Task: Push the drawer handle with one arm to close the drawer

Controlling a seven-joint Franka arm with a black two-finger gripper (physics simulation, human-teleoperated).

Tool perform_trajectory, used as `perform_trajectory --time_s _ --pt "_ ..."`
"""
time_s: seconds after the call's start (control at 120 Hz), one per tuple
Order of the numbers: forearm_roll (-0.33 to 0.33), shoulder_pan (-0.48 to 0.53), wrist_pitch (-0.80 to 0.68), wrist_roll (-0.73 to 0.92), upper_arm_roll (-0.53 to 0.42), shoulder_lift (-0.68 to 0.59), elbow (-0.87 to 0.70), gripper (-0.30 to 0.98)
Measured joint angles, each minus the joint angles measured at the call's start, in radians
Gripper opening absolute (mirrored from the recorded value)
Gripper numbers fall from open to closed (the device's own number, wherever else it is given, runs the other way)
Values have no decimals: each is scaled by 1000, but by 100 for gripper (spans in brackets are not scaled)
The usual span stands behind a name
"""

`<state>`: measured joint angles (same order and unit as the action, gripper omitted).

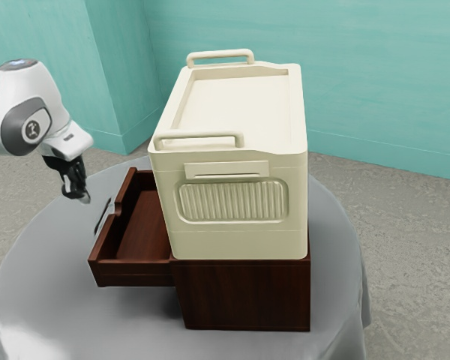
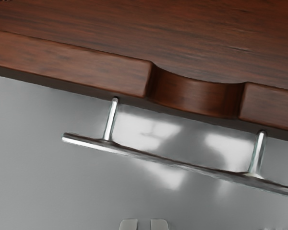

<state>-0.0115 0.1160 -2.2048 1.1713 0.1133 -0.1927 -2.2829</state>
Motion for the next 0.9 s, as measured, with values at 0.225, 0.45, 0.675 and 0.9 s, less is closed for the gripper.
perform_trajectory --time_s 0.225,0.45,0.675,0.9 --pt "0 10 -80 158 -4 42 -30 -9" --pt "5 -7 -129 266 -15 66 -37 -10" --pt "17 -8 -156 341 -39 80 -39 -10" --pt "50 -9 -171 392 -73 85 -38 -10"
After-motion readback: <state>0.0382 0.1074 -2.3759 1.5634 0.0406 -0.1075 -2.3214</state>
